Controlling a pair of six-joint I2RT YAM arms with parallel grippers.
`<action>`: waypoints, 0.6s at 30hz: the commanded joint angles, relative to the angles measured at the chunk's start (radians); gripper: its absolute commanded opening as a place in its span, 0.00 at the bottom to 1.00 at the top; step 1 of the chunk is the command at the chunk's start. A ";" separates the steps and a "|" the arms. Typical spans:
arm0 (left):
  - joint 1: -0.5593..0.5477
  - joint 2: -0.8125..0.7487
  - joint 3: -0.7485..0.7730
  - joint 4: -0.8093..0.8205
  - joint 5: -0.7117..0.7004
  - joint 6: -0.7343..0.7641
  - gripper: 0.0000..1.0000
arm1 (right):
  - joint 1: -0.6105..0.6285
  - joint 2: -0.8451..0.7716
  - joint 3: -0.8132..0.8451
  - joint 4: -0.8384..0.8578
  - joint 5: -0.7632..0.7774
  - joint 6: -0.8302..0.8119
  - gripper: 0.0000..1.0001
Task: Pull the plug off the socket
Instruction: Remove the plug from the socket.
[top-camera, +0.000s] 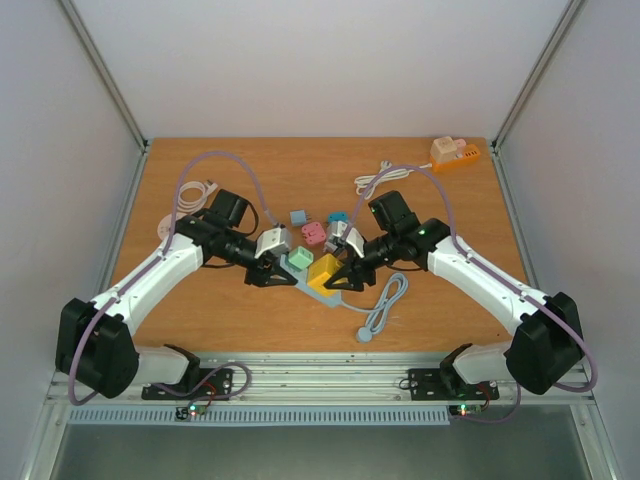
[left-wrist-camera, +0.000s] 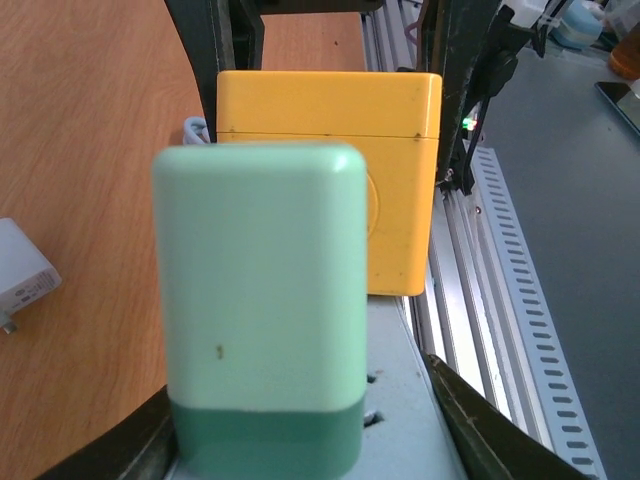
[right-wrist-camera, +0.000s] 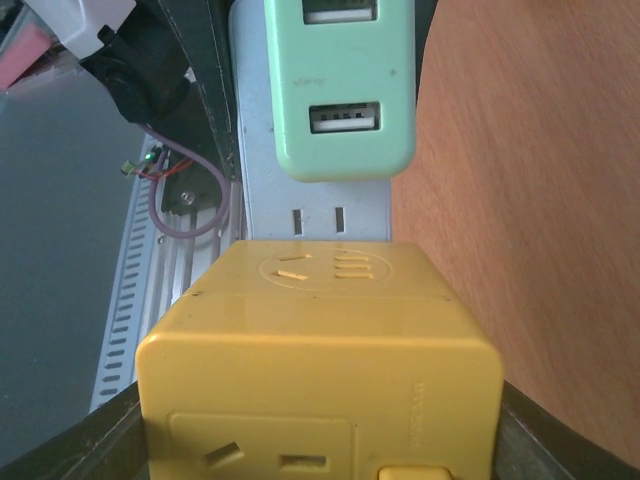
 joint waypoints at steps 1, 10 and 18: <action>0.017 0.005 0.014 -0.010 0.008 -0.016 0.00 | -0.045 -0.045 0.016 0.074 -0.034 0.048 0.01; 0.005 0.010 -0.003 0.011 -0.029 -0.016 0.00 | -0.045 -0.027 0.033 0.083 -0.024 0.089 0.01; -0.059 0.034 0.002 0.003 -0.103 -0.002 0.00 | -0.026 -0.022 0.035 0.097 0.024 0.096 0.01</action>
